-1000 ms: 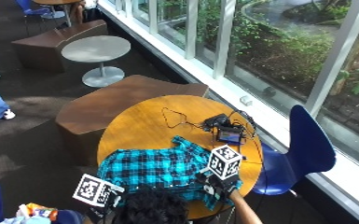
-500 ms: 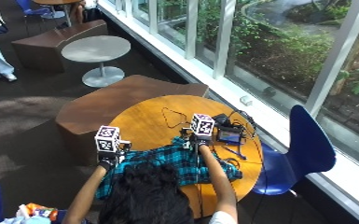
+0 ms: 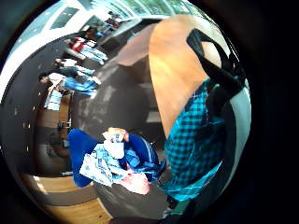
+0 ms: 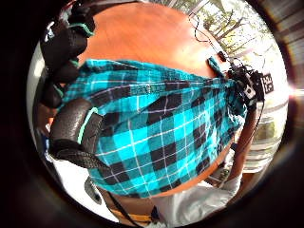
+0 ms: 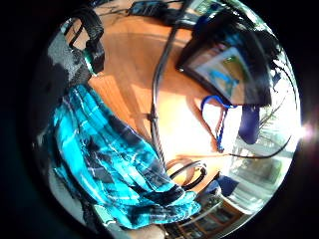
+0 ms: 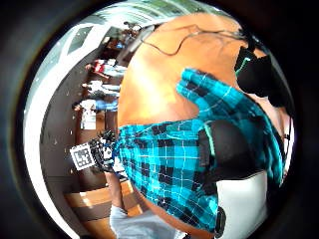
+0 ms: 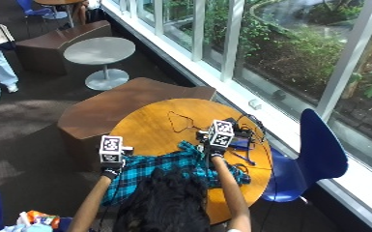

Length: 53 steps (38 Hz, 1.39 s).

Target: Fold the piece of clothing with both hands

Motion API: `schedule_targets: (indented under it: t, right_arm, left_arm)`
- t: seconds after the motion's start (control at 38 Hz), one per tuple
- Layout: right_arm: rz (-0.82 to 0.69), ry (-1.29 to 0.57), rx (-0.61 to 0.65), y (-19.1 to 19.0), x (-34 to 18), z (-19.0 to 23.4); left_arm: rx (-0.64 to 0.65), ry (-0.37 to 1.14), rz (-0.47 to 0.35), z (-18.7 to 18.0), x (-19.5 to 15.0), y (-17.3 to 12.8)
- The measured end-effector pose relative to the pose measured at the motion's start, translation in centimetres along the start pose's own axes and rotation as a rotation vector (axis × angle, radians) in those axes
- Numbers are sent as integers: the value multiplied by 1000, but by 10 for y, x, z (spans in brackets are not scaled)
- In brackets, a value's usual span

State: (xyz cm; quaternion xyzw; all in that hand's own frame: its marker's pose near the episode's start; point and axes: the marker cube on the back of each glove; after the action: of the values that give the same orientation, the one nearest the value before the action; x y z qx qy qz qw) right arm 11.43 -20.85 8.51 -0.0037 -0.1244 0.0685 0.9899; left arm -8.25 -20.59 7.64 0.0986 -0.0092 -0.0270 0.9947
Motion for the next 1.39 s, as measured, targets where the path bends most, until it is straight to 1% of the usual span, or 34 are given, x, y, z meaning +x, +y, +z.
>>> schedule_targets:
  t: [0.08,0.13,0.16,0.24,0.34,0.42,0.47,0.53,0.61,0.68,0.82,0.95,1.0,1.05,1.1,1.18,1.24,1.32,1.39]
  right_arm:
    - [94,-45,189,37,19,-11]
    - [145,-79,264,71,27,-15]
    - [173,-88,276,87,31,-15]
    - [264,-62,232,127,43,-6]
    - [358,36,109,151,55,12]
    - [416,90,23,156,63,30]
    - [437,107,6,155,66,39]
    - [444,116,14,155,67,44]
    - [444,114,52,154,68,55]
    - [440,124,104,154,70,65]
    - [436,193,194,157,69,59]
    - [411,323,303,155,74,51]
    - [400,329,332,152,76,47]
    - [399,255,364,147,76,36]
    - [405,83,396,143,71,15]
    - [402,-206,400,146,52,-24]
    - [376,-337,399,146,32,-47]
    - [318,-420,414,142,-5,-74]
    - [225,-432,435,140,-56,-99]
  left_arm:
    - [101,-48,-8,-1,2,15]
    - [139,-47,14,-1,9,28]
    - [154,-39,27,0,14,35]
    - [149,-4,53,0,31,57]
    - [14,42,63,6,47,83]
    - [-88,86,65,25,55,87]
    - [-145,105,58,42,57,86]
    - [-200,121,57,54,59,86]
    - [-265,153,56,60,60,89]
    - [-288,180,52,67,60,86]
    - [-283,179,75,73,71,76]
    - [-287,192,125,69,96,63]
    - [-289,191,133,70,101,58]
    - [-287,194,138,67,105,55]
    - [-290,209,149,64,108,53]
    - [-298,244,168,66,109,48]
    - [-285,280,171,65,105,44]
    - [-246,378,154,55,92,41]
    - [-181,496,110,32,70,42]
